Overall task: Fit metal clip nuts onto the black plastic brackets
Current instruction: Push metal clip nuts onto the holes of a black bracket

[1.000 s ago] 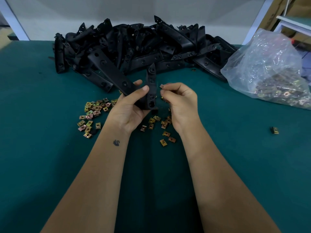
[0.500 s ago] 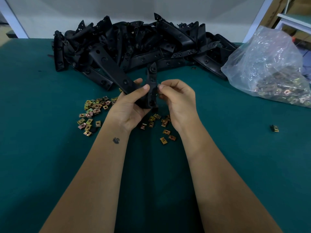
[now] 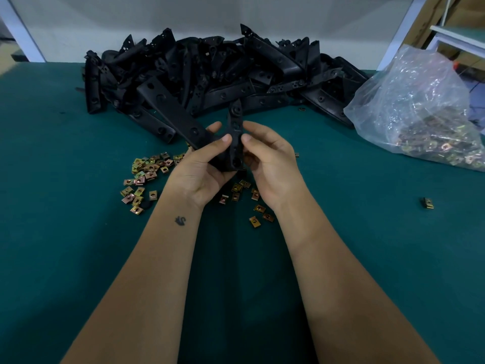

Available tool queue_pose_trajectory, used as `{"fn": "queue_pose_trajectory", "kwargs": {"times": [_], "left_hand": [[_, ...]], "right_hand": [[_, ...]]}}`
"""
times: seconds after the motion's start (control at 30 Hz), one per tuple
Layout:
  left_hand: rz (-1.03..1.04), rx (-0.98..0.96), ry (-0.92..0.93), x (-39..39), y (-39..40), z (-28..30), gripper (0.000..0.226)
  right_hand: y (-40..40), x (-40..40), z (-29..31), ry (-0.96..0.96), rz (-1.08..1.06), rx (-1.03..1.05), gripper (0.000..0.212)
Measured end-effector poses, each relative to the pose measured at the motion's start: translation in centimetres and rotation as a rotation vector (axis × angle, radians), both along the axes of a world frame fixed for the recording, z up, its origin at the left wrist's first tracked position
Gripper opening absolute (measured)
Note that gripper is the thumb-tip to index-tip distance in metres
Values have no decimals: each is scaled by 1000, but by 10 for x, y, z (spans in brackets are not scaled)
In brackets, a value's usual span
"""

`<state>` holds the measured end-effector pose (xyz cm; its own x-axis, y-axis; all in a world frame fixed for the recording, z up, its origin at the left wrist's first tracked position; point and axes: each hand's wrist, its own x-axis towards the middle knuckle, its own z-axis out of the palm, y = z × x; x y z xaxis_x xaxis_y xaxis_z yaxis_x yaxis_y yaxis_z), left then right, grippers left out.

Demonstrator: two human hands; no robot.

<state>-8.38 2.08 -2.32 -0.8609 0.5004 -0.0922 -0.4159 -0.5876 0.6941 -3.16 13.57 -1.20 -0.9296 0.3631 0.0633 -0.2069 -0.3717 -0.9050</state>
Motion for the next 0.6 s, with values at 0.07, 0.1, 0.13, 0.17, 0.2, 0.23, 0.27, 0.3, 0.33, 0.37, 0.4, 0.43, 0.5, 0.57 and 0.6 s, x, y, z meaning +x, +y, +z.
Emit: {"fn": "queue_pose_trajectory", "kwargs": {"times": [0.07, 0.1, 0.13, 0.17, 0.2, 0.23, 0.27, 0.3, 0.33, 0.37, 0.4, 0.43, 0.5, 0.57, 0.6], "left_hand": [[3, 17, -13, 0, -1, 0, 32], [2, 20, -16, 0, -1, 0, 34], [2, 19, -17, 0, -1, 0, 36], [3, 17, -17, 0, -2, 0, 37], [3, 17, -16, 0, -2, 0, 38], [3, 21, -17, 0, -1, -1, 39], [5, 32, -24, 0, -1, 0, 38], [7, 50, -35, 0, -1, 0, 37], [10, 73, -48, -1, -1, 0, 35], [11, 95, -59, -1, -1, 1, 34], [14, 109, -66, -1, -2, 1, 33], [16, 112, -69, -1, -2, 2, 33], [21, 92, -66, 0, -2, 3, 34], [6, 39, -31, 1, -1, 4, 33], [-6, 16, -7, 1, 0, 4, 34]], "right_hand": [[0, -1, -1, 3, 40, -24, 24], [0, -1, -2, 5, 60, -36, 26], [1, -1, -2, 7, 76, -45, 27], [2, -1, -2, 5, 86, -54, 28], [3, -1, -2, 0, 94, -65, 29], [4, -1, -2, -7, 103, -75, 28], [5, -1, -2, -14, 112, -84, 27], [5, -1, -2, -21, 117, -94, 25], [5, -2, -2, -28, 115, -110, 23], [5, -2, -3, -32, 105, -133, 22], [6, -2, -3, -33, 90, -156, 21], [6, -2, -3, -30, 76, -180, 19], [6, -2, -2, -22, 56, -227, 17], [6, -2, -1, -22, 39, -260, 15], [6, -1, -1, -24, 34, -263, 15]]}}
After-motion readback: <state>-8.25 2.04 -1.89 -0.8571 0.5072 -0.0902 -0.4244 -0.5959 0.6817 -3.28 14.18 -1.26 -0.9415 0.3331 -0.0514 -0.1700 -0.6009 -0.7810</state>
